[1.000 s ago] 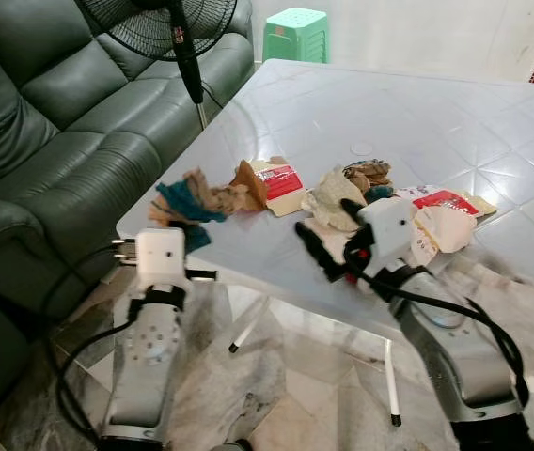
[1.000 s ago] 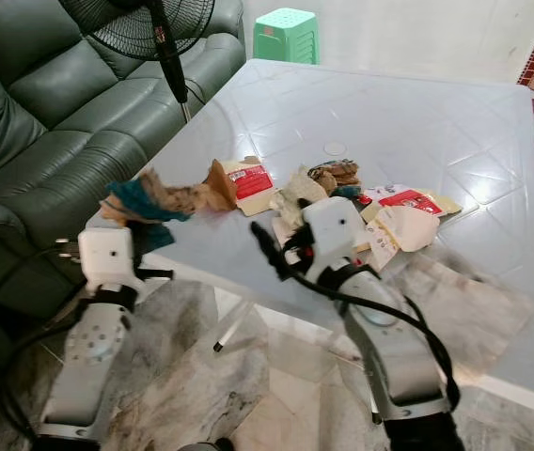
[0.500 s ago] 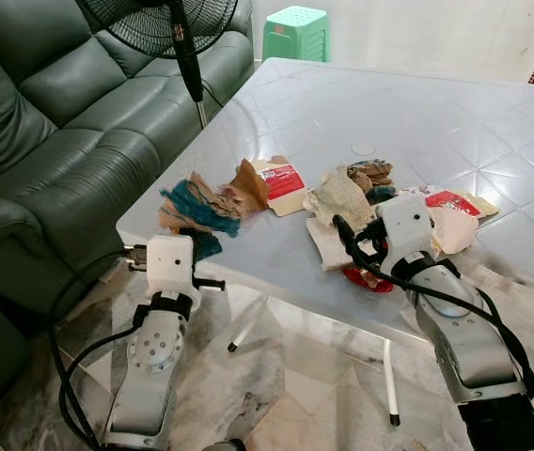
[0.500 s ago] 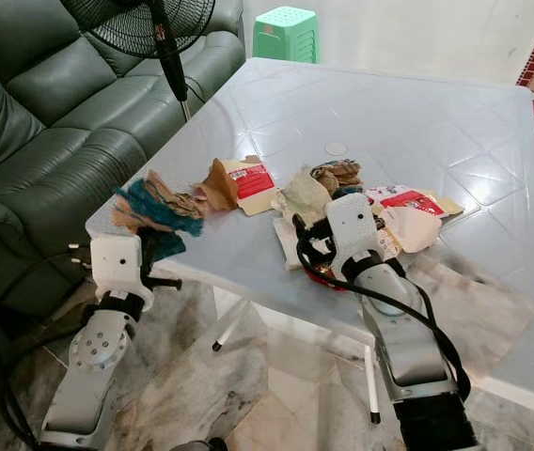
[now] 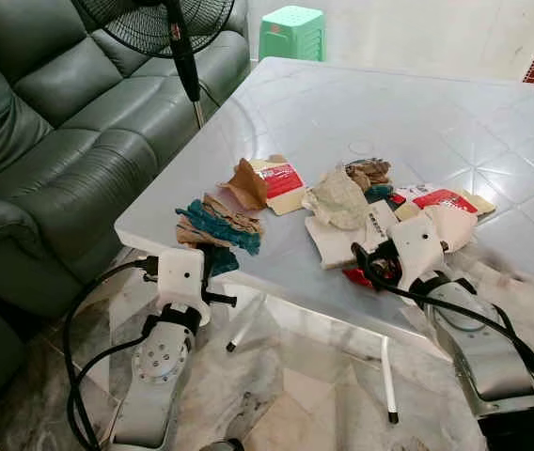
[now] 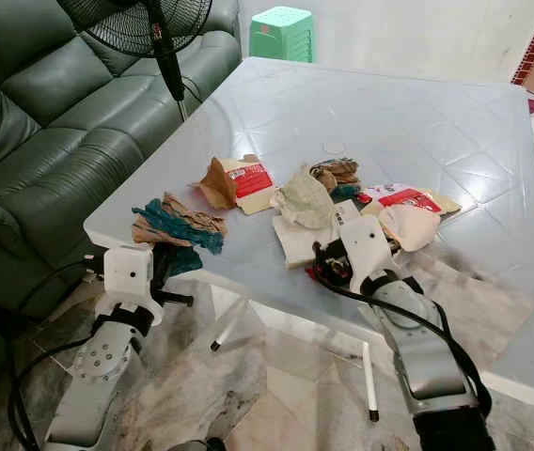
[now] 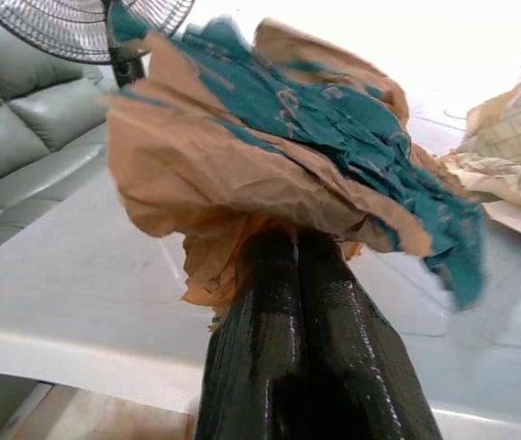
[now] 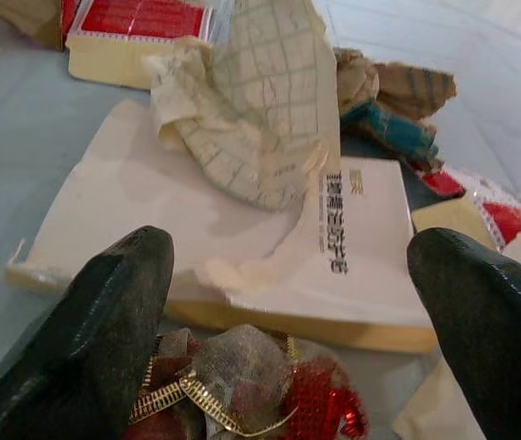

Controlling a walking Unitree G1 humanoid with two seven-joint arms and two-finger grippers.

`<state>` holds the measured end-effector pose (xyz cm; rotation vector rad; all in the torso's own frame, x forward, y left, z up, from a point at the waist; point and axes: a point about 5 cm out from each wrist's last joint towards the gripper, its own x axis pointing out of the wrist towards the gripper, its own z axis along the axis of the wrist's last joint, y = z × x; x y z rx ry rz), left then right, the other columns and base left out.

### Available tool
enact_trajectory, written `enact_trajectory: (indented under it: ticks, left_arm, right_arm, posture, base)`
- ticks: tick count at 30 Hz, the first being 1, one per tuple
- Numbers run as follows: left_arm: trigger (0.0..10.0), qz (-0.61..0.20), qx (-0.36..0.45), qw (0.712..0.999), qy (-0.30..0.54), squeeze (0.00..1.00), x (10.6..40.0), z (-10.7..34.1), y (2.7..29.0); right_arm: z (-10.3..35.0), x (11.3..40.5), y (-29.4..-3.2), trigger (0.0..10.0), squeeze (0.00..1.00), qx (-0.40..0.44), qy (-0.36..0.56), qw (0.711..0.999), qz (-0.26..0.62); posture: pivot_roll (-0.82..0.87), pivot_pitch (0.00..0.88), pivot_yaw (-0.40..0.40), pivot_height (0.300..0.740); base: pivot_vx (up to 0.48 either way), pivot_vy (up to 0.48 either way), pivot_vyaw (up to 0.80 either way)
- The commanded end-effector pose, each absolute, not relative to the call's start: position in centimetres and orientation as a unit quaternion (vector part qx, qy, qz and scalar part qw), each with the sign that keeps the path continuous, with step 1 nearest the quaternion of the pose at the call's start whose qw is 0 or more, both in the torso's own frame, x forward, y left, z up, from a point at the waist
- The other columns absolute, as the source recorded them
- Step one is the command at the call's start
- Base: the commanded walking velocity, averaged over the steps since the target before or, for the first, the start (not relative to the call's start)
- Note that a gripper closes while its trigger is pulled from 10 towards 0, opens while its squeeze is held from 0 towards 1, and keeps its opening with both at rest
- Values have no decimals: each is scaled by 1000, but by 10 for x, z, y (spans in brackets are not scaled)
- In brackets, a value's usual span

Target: Picking trash to rubbish bin

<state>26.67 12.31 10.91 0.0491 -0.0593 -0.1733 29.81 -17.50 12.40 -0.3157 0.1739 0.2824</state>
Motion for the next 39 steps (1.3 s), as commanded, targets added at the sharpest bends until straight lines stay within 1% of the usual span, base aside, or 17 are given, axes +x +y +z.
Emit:
enact_trajectory:
  ticks: [1, 4, 8, 11, 16, 17, 19, 20, 21, 26, 30, 33, 34, 39]
  left_arm:
    - [0, -94, 23, 995, -32, 0, 267, 111, 122]
    - [0, -95, 22, 995, -33, 0, 268, 111, 121]
    - [0, -94, 22, 995, -34, 0, 268, 112, 122]
    - [0, -92, 22, 995, -34, 0, 268, 112, 122]
    - [0, -90, 22, 995, -36, 0, 269, 112, 121]
    - [0, -90, 22, 995, -36, 0, 269, 112, 121]
    - [0, -87, 21, 995, -38, 0, 270, 113, 122]
    - [0, -87, 21, 995, -38, 0, 270, 113, 122]
    - [0, -82, 21, 995, -43, 0, 271, 115, 123]
    - [0, -80, 20, 996, -44, 0, 270, 116, 124]
    - [0, -79, 18, 996, -44, 0, 270, 115, 124]
    - [0, -81, 15, 996, -43, 0, 270, 115, 124]
    - [0, -84, 14, 995, -43, 0, 270, 114, 123]
    - [0, -92, 13, 995, -43, 0, 271, 114, 121]
  right_arm:
    - [120, 295, -178, 10000, 0, -151, 104, 972, 145]
    - [113, 292, -178, 10000, 0, -142, 126, 970, 154]
    - [113, 292, -177, 10000, 0, -136, 124, 971, 155]
    - [119, 294, -175, 10000, 0, -121, 103, 975, 156]
    - [135, 299, -172, 10000, 0, -93, 40, 983, 152]
    - [135, 299, -172, 10000, 0, -93, 40, 983, 152]
    - [148, 303, -171, 10000, 0, -81, -4, 987, 139]
    - [148, 303, -171, 10000, 0, -81, -4, 987, 139]
    - [160, 307, -171, 10000, 0, -77, -31, 988, 134]
    - [175, 308, -173, 10000, 0, -64, -59, 986, 139]
    - [181, 304, -177, 10000, 0, -67, -49, 981, 177]
    - [183, 296, -180, 10000, 0, -80, -33, 969, 232]
    - [183, 290, -185, 10000, 0, -85, -20, 962, 258]
    - [182, 279, -199, 10000, 0, -84, 12, 950, 302]
  posture:
    - [-62, 59, 22, 740]
    - [-61, 59, 22, 740]
    - [-60, 60, 21, 740]
    - [-60, 60, 22, 740]
    - [-62, 61, 22, 740]
    - [-62, 61, 22, 740]
    - [-62, 63, 21, 740]
    - [-62, 63, 21, 740]
    - [-59, 63, 20, 740]
    - [-59, 66, 17, 740]
    - [-65, 67, 14, 740]
    - [-67, 67, 14, 740]
    - [-79, 67, 16, 740]
    - [-92, 65, 24, 740]
  base:
    - [0, 0, 0]
    - [0, 0, 0]
    - [0, 0, 0]
    - [0, 0, 0]
    - [0, 0, 0]
    - [0, 0, 0]
    - [0, 0, 0]
    - [0, 0, 0]
    - [0, 0, 0]
    - [0, 0, 0]
    - [0, 0, 0]
    - [0, 0, 0]
    - [0, 0, 0]
    - [0, 0, 0]
